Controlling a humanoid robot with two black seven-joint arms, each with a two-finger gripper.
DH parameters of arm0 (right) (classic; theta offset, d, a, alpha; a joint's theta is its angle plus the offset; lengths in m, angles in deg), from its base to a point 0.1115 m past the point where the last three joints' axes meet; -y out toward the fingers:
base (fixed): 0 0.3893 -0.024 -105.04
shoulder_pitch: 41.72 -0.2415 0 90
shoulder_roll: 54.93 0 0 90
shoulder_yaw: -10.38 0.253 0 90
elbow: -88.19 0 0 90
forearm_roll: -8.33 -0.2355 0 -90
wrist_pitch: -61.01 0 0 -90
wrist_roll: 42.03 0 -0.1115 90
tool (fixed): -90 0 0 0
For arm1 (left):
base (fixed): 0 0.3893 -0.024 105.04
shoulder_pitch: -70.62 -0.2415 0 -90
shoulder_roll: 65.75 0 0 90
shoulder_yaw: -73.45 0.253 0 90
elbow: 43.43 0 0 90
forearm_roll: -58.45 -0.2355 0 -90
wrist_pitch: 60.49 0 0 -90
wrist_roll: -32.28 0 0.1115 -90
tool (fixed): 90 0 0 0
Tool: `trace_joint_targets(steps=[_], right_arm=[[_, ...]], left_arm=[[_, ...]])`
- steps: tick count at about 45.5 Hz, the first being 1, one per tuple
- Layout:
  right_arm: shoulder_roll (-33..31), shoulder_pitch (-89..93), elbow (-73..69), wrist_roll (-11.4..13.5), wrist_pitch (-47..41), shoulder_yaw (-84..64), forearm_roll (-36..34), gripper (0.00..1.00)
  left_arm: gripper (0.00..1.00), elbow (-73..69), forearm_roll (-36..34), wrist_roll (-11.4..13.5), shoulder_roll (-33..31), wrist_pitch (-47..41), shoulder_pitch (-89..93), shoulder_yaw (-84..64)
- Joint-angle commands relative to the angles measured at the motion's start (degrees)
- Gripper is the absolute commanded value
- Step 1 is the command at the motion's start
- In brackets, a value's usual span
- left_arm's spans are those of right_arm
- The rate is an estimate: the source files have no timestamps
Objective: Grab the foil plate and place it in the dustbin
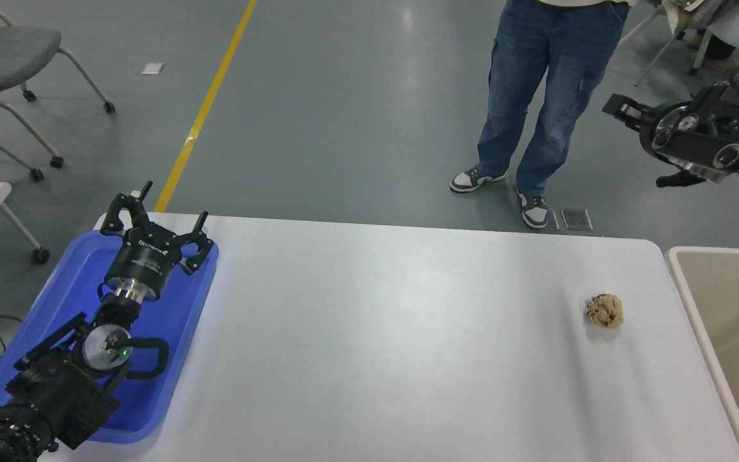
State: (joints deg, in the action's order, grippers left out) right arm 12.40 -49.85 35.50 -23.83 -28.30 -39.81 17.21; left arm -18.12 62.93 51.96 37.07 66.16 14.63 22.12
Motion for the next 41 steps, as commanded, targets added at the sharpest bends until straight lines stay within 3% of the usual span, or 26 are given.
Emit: trace_joint_targets(steps=[1,22,33,41], right_arm=[[1.0,-7.8,-9.7,0.3,-9.0,-4.6,-0.1,1.0],[-0.3,-21.8,-21.8,0.4,-38.4,-12.6,-0.4,1.0],[-1.1,-26.5,-26.5,0.5,-45.7,-13.2,-0.7,1.0],[-1.1,-27.6,-26.6,0.5,-45.7,-13.1,-1.1,1.0]], left_arm=[[1.0,0.0,0.0,0.0,0.0,0.0,0.0,0.0],[1.0,0.0,0.0,0.0,0.0,0.0,0.0,0.0],[1.0,0.0,0.0,0.0,0.0,0.0,0.0,0.0],[1.0,0.0,0.0,0.0,0.0,0.0,0.0,0.0]])
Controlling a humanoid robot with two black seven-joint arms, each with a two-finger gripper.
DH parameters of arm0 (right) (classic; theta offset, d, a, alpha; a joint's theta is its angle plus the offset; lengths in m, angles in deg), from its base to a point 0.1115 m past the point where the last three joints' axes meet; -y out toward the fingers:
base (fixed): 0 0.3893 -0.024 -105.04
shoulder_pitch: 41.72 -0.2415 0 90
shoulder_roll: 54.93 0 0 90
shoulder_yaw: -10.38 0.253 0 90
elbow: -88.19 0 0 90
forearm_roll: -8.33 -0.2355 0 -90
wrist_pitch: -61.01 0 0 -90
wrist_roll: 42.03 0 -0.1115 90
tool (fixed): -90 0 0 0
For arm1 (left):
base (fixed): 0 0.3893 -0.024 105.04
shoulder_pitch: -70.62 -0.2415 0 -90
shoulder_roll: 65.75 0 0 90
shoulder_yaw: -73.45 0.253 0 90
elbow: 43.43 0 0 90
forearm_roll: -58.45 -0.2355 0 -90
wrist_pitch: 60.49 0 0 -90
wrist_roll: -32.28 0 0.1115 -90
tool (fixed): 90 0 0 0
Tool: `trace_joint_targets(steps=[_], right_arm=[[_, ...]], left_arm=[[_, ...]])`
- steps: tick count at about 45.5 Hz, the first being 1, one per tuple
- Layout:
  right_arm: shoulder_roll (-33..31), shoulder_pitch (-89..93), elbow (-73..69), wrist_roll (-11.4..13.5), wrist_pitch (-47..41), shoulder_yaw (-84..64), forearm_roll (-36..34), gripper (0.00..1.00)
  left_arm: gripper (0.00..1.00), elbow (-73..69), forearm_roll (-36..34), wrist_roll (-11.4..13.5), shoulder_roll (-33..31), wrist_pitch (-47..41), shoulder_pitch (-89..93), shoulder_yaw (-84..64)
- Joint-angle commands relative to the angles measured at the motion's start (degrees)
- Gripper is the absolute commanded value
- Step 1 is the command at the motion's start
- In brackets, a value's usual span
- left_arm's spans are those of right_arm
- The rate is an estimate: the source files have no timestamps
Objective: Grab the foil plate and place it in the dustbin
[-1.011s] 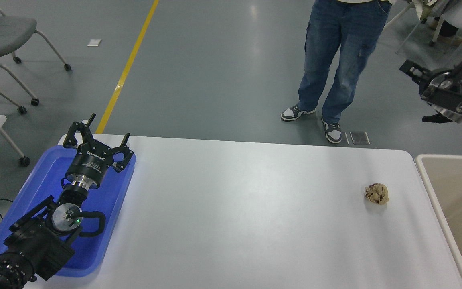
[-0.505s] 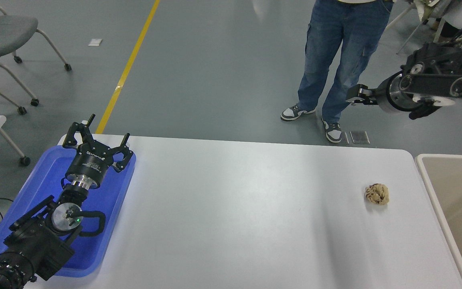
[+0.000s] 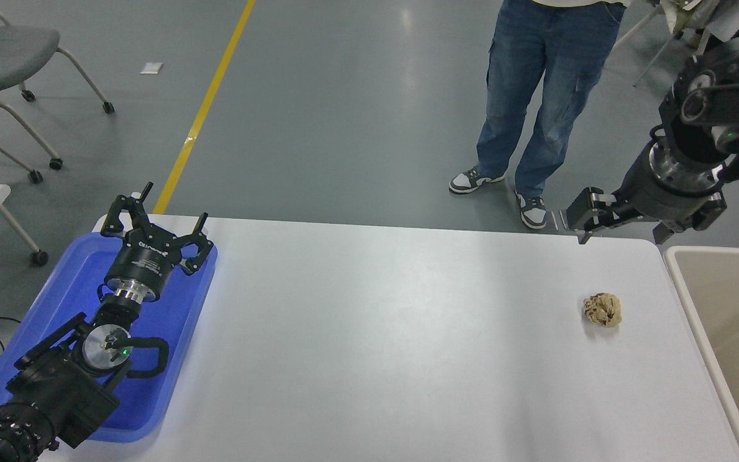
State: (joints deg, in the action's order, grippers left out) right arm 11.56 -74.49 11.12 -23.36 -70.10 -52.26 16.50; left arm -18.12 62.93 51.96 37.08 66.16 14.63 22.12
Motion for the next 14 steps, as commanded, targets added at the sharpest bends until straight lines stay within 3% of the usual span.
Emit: trace_joint_targets(steps=[1,14], right_arm=[[-0.3,-3.0,-2.2,0.0,-3.9,-0.6,-0.3,1.0],[-0.3,-2.9,-2.1,0.1,-3.9,-0.6,-0.3,1.0]], left_arm=[[1.0,0.0,0.0,-0.1,0.0,0.0,0.0,0.0],[1.0,0.0,0.0,0.0,0.0,0.0,0.0,0.0]])
